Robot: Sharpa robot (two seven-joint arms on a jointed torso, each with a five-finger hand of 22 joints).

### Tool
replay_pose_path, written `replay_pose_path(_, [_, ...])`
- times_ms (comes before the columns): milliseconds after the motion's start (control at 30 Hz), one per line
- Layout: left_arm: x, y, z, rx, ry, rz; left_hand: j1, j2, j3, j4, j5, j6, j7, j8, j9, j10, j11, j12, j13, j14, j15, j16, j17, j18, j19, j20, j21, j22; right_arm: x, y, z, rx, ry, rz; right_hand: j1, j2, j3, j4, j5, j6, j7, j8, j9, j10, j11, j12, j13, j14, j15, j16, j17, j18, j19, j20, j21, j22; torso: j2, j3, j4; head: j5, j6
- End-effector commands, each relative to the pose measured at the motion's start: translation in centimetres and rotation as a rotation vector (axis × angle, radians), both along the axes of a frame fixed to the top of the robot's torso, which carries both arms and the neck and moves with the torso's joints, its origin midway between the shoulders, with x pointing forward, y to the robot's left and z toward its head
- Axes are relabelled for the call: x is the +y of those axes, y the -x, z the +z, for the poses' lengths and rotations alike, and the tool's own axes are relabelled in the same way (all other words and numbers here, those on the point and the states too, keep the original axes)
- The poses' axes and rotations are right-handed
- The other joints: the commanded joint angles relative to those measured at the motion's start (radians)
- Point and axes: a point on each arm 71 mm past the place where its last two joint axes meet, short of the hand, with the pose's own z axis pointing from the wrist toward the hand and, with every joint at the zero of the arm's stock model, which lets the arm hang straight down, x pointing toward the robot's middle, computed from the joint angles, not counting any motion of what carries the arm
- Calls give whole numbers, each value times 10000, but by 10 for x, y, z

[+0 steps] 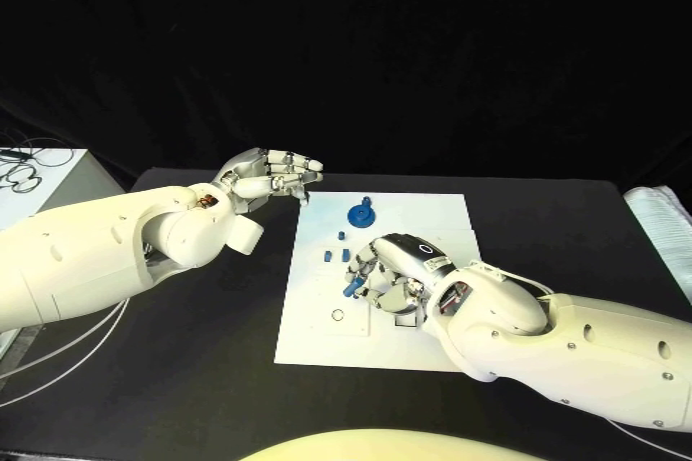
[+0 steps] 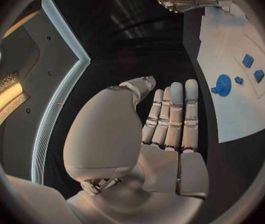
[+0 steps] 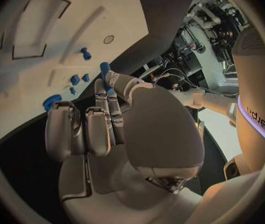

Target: Assemble the parts on the task board

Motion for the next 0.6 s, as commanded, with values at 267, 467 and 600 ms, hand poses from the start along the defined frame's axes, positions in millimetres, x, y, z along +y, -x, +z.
replay_pose_path(267, [-4,2,1,14,176,-226,-21,99,-51,0,-3,-8,13,58,-14,3,-8,50,13,24,9,-42,16,146,91,8,-63,-23,11,6,-17,83,294,467,-92,26,24,-81,21,2,68,50,397,475,-412,-54,135,333,-55,9,-16,-126,521,-31,-51,1664,-6,6,-18,152,-105])
replay_pose_path(467, [-4,2,1,25,173,-235,-21,99,-51,0,-3,-8,13,58,-14,3,-8,50,13,24,9,-42,16,146,91,8,-63,-23,13,6,-22,71,482,505,-105,27,31,-95,20,-7,70,51,407,475,-409,-66,142,330,-53,3,-29,-125,519,-29,-59,1663,-3,11,-9,169,-128])
replay_pose_path(600, [-4,2,1,32,169,-235,-21,99,-51,0,-3,-8,13,58,-14,3,-8,50,13,24,9,-42,16,146,91,8,-63,-23,15,7,-24,86,559,550,-105,27,31,-95,20,-7,70,51,407,475,-409,-66,142,330,-53,3,-29,-125,519,-29,-59,1663,1,5,-8,169,-155])
